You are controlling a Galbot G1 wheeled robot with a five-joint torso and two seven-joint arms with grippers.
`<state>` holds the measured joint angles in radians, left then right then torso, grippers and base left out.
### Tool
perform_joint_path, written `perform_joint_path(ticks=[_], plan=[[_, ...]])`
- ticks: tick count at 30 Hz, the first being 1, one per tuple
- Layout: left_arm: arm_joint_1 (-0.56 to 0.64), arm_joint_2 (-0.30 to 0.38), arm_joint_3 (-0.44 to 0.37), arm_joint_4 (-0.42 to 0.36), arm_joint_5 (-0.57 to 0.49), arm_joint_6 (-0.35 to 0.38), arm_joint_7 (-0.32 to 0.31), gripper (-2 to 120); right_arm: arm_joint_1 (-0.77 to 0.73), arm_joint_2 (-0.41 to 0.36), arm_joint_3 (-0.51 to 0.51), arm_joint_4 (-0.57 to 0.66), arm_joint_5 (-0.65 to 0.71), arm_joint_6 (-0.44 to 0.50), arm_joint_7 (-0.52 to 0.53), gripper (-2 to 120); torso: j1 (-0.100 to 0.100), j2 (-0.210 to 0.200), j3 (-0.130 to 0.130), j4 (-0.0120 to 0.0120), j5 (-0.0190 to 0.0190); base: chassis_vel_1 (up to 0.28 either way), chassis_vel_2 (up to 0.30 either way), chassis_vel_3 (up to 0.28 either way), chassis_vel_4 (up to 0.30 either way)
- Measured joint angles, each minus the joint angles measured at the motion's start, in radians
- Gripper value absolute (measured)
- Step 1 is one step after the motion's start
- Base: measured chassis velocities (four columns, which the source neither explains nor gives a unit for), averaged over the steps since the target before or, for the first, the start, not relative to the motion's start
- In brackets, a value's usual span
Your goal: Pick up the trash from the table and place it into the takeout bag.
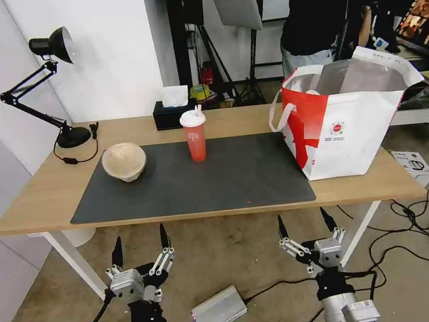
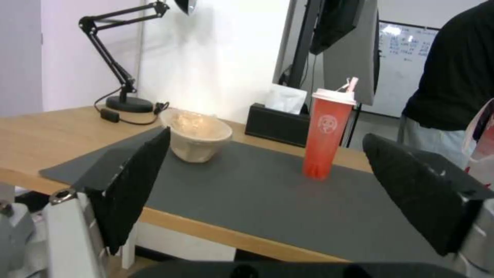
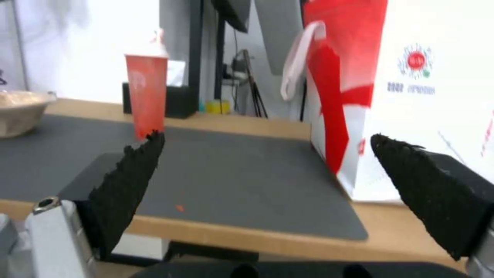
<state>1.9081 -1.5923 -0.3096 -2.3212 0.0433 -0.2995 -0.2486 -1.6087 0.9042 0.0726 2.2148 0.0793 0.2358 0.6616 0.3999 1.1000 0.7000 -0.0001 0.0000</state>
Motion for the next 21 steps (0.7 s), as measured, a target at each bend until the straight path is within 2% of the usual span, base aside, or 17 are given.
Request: perform_joint_path(ticks=[5, 6, 7, 10, 15, 16, 17, 19, 21], plan=[[0.0, 0.0, -0.001, 0.001, 0.0, 0.001, 0.0, 100, 0.037, -0.026, 0.004, 0.008, 0.067, 0.092, -0.119, 100, 0.0, 0.0, 0.0, 0.0001, 0.0001, 0.0, 0.0, 0.0, 0.0], [-0.001, 0.0, -0.001, 0.002, 0.0, 0.001, 0.001, 100, 0.064, -0.038, 0.004, 0.017, 0.117, 0.131, -0.189, 100, 0.0, 0.0, 0.0, 0.0, 0.0, 0.0, 0.0, 0.0, 0.0], [-0.001, 0.0, -0.001, 0.002, 0.0, 0.001, 0.001, 100, 0.064, -0.038, 0.004, 0.017, 0.117, 0.131, -0.189, 100, 0.0, 0.0, 0.0, 0.0, 0.0, 0.0, 0.0, 0.0, 0.0], [-0.002, -0.001, -0.002, 0.004, 0.0, 0.001, 0.001, 100, 0.127, -0.063, 0.003, 0.03, 0.191, 0.158, -0.289, 100, 0.0, 0.0, 0.0, 0.0001, 0.0, 0.0, 0.0, 0.0, 0.0], [-0.003, -0.001, -0.009, 0.004, -0.003, 0.001, 0.001, 100, 0.193, -0.093, -0.003, 0.038, 0.277, 0.16, -0.389, 100, 0.0, 0.0, 0.0, 0.0003, 0.0, 0.0, 0.0, 0.0, 0.0], [-0.003, -0.001, -0.013, 0.004, -0.008, 0.002, 0.003, 100, 0.232, -0.112, -0.007, 0.038, 0.332, 0.161, -0.451, 100, 0.0, 0.0, 0.0, -0.0002, 0.0002, 0.0, 0.0, 0.0, 0.0], [-0.003, -0.001, -0.013, 0.004, -0.008, 0.002, 0.003, 100, 0.232, -0.112, -0.007, 0.038, 0.332, 0.161, -0.451, 100, 0.0, 0.0, 0.0, -0.0002, 0.0002, 0.0, 0.0, 0.0, 0.0], [-0.004, -0.001, -0.017, 0.004, -0.012, 0.002, 0.005, 100, 0.312, -0.142, -0.022, 0.035, 0.419, 0.145, -0.536, 100, 0.0, 0.0, 0.0, 0.0002, -0.0001, 0.0, 0.0, 0.0, 0.0], [-0.004, -0.001, -0.019, 0.003, -0.014, 0.003, 0.006, 100, 0.414, -0.159, -0.057, 0.014, 0.488, 0.102, -0.556, 100, 0.0, 0.0, 0.0, -0.0003, 0.0, 0.0, 0.0, 0.0, 0.0]])
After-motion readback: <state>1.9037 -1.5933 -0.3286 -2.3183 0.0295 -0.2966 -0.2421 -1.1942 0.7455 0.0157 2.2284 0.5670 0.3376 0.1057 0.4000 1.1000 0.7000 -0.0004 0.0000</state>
